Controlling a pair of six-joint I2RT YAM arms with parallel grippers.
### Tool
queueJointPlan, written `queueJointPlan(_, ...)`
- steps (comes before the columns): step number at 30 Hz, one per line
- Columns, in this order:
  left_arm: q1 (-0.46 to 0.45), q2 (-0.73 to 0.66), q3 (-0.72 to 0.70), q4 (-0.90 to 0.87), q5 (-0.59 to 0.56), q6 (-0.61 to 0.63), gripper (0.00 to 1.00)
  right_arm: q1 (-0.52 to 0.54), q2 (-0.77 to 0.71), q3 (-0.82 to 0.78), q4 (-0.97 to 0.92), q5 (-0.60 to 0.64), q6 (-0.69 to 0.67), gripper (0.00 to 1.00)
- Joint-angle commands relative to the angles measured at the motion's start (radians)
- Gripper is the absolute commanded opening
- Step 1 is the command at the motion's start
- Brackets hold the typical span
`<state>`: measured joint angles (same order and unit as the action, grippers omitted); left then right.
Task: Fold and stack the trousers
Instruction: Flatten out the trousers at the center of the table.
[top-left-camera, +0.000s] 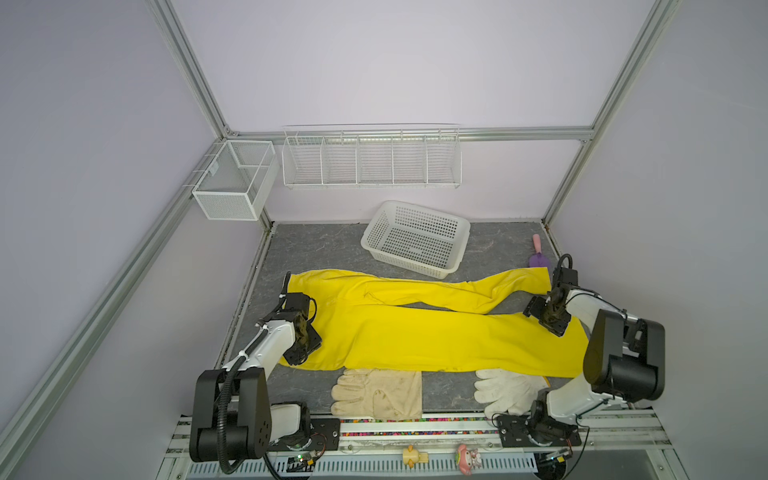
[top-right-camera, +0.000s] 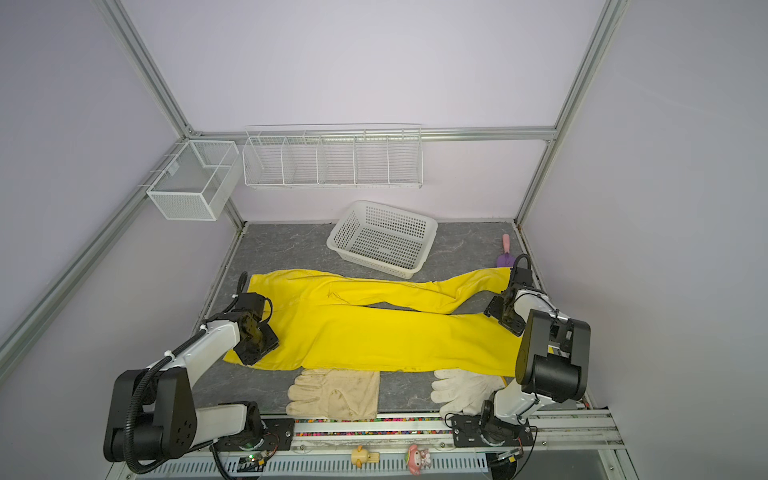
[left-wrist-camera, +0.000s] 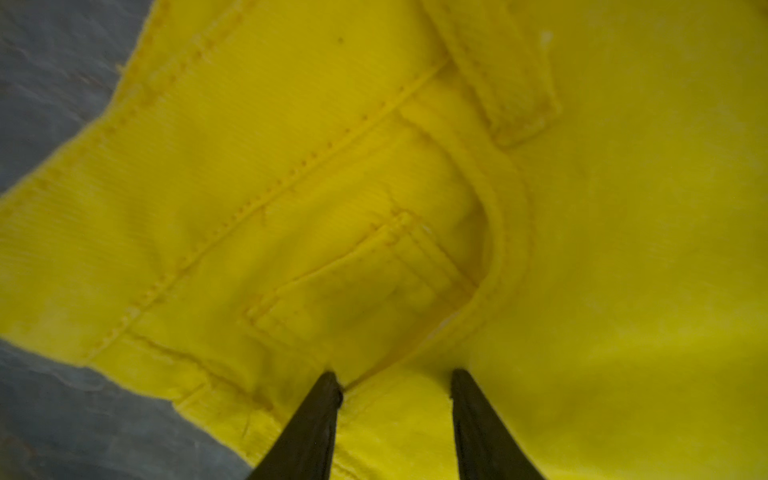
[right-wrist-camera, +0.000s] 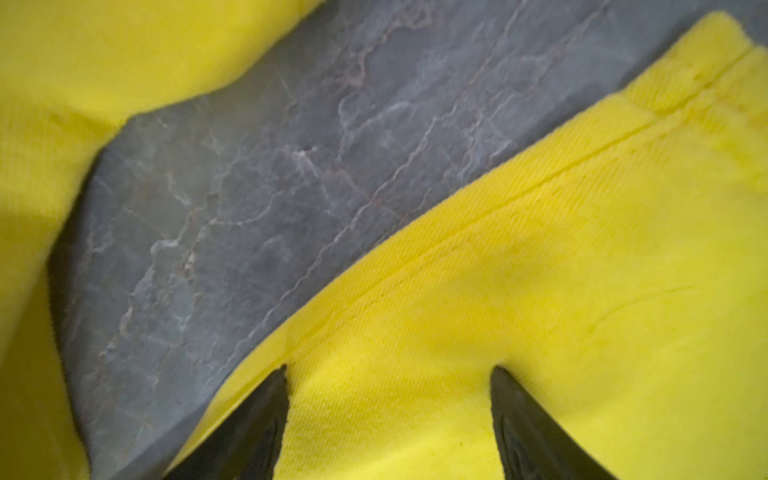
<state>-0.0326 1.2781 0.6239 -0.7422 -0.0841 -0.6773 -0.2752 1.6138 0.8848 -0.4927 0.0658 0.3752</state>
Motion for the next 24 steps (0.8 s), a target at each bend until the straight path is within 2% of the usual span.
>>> queueJointPlan(1, 0.012, -0.048, 0.012, -0.046, -0.01, -0.036, 0.45, -0.007, 0.007, 0.034, -0.042, -0.023, -0.035, 0.81)
queueJointPlan(8, 0.016, -0.079, 0.207, -0.153, -0.02, 0.034, 0.52, 0.042, -0.144, 0.119, -0.132, -0.151, -0.103, 0.82)
queueJointPlan(13, 0.015, -0.034, 0.334, -0.086, 0.137, 0.093, 0.64, 0.136, -0.181, 0.18, -0.147, -0.237, -0.091, 0.82)
queueJointPlan(17, 0.015, 0.054, 0.38, 0.046, 0.235, 0.06, 0.69, 0.2, -0.151, 0.198, -0.083, -0.275, 0.007, 0.84)
queueJointPlan(24, -0.006, 0.279, 0.509, 0.213, 0.331, 0.019, 0.71, 0.278, 0.022, 0.305, 0.018, -0.263, -0.004, 0.82)
